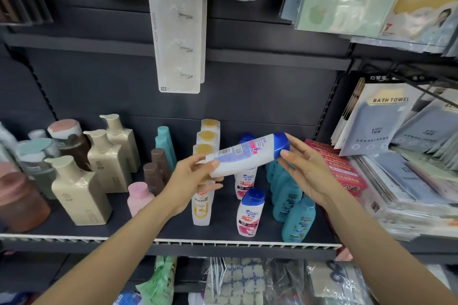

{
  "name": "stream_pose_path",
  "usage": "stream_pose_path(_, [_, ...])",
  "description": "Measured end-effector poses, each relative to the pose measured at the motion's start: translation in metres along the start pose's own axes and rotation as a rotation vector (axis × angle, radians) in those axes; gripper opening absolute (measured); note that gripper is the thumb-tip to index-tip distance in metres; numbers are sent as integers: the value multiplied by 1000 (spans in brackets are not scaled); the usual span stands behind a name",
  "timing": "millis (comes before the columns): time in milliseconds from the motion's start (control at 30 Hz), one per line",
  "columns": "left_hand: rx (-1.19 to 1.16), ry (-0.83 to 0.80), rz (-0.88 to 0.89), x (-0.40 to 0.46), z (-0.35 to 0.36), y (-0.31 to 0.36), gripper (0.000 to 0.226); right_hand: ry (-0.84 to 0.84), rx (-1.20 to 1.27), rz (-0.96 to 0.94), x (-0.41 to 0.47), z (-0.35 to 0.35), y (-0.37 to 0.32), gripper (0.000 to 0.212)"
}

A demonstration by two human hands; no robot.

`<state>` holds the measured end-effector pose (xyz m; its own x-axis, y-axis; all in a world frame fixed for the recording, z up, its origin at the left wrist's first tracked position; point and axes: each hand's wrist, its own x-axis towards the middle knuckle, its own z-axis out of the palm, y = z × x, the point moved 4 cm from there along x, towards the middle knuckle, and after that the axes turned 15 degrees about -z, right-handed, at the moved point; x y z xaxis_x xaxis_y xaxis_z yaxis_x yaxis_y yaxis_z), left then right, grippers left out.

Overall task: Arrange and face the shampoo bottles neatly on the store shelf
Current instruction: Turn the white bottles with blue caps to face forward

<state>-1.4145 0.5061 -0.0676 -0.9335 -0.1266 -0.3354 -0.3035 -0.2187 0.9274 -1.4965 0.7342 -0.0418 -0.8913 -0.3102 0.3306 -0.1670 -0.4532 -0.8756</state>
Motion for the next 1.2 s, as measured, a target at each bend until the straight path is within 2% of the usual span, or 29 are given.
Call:
stream_pose_path(200, [-121, -139, -220, 16, 3, -6, 36, -108, -20, -13, 20, 1, -4, 71])
stream_pose_path(333, [-126, -117, -246, 28, 2, -4, 41, -134, 19, -11, 30, 4, 1, 68])
stream_pose_path(467, [-24, -106, -241, 35, 7, -5, 34, -49, -39, -58, 41, 4, 2, 66])
stream_pose_path(533, [117, -93, -186, 36, 12, -5, 29, 20, -131, -70, 45, 1, 1, 57])
stream_pose_path(700, [595, 170, 149, 38, 2, 8, 17, 98, -397, -107, 49, -4, -2, 26])
stream_pose_path(900, [1040, 318, 307, 44, -16, -3, 22, 56, -791, -96, 46, -9, 27, 31])
stream_pose_path(1000, [1122, 367, 327, 44, -26, -12, 22, -28, -907, -87, 46, -2, 40, 31])
stream_pose_path(1200, [1090, 322, 316, 44, -30, -17, 24, -146, -1110, 50, 41, 3, 70, 35])
